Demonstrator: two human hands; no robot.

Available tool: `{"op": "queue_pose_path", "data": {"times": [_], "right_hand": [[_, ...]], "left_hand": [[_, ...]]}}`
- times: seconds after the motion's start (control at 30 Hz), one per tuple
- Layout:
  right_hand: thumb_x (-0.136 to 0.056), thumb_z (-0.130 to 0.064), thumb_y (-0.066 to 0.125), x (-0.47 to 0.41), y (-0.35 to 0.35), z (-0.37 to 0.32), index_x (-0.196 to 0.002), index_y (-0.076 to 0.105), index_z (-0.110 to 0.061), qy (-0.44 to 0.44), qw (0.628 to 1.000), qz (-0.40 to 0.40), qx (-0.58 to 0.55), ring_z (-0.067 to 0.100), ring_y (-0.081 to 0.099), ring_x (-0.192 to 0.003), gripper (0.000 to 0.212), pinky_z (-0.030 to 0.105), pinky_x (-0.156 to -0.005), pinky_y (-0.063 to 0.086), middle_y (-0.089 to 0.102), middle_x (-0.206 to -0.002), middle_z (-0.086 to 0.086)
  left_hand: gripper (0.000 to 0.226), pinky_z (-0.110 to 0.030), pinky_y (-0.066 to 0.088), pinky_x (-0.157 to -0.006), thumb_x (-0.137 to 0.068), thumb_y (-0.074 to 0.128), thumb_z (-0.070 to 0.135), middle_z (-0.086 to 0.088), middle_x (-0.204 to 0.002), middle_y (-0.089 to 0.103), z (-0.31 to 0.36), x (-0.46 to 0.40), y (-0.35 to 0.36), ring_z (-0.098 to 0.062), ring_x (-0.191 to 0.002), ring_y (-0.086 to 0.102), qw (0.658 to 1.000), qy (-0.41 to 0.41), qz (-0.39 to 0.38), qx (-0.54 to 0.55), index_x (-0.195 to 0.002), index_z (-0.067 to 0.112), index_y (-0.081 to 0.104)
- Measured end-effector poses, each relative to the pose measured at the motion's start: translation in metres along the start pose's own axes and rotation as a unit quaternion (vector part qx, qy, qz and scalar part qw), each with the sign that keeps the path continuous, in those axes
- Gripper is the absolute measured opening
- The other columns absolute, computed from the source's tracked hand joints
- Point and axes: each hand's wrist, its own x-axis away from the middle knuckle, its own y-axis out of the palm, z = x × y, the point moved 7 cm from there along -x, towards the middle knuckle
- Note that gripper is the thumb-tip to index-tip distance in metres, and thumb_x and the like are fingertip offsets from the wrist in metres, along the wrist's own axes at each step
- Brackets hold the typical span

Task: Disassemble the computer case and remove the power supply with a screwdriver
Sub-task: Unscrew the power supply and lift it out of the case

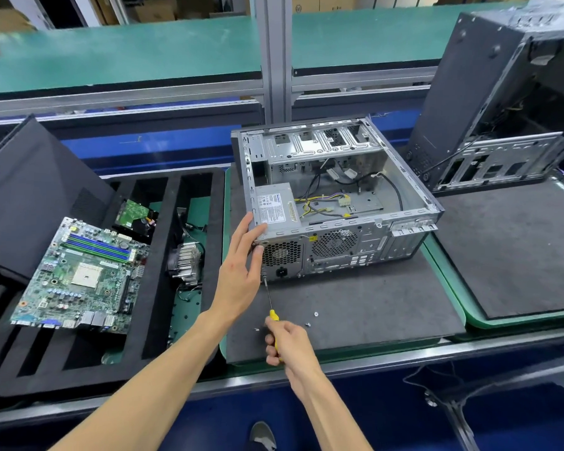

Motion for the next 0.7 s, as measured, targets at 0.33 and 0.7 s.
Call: {"op": "queue_pose_path", "data": {"times": [0.33,0.7], "right_hand": [[-0.101,-0.019,0.059,0.006,0.004,-0.004,-0.096,0.044,-0.012,0.013,0.999,-0.037,0.029,0.011,0.042,-0.046,0.017,0.023,-0.041,0.034,0.054,-0.058,0.000],[-0.102,-0.018,0.055,0.001,0.000,0.001,-0.100,0.054,-0.009,0.049,0.997,-0.052,-0.014,0.013,0.048,-0.051,0.009,0.024,-0.044,0.037,0.056,-0.065,0.003]], "left_hand": [[0.042,-0.036,0.038,-0.114,-0.103,0.049,0.012,0.017,-0.159,0.026,0.008,0.001,-0.002,-0.007,-0.147,0.029,1.000,-0.006,-0.007,0.025,-0.143,0.025,0.047],[0.026,-0.033,0.060,-0.071,-0.100,0.059,0.025,-0.018,-0.091,0.075,-0.076,0.075,0.016,-0.027,-0.082,0.072,0.848,-0.493,0.027,0.195,-0.097,0.001,0.069]]}}
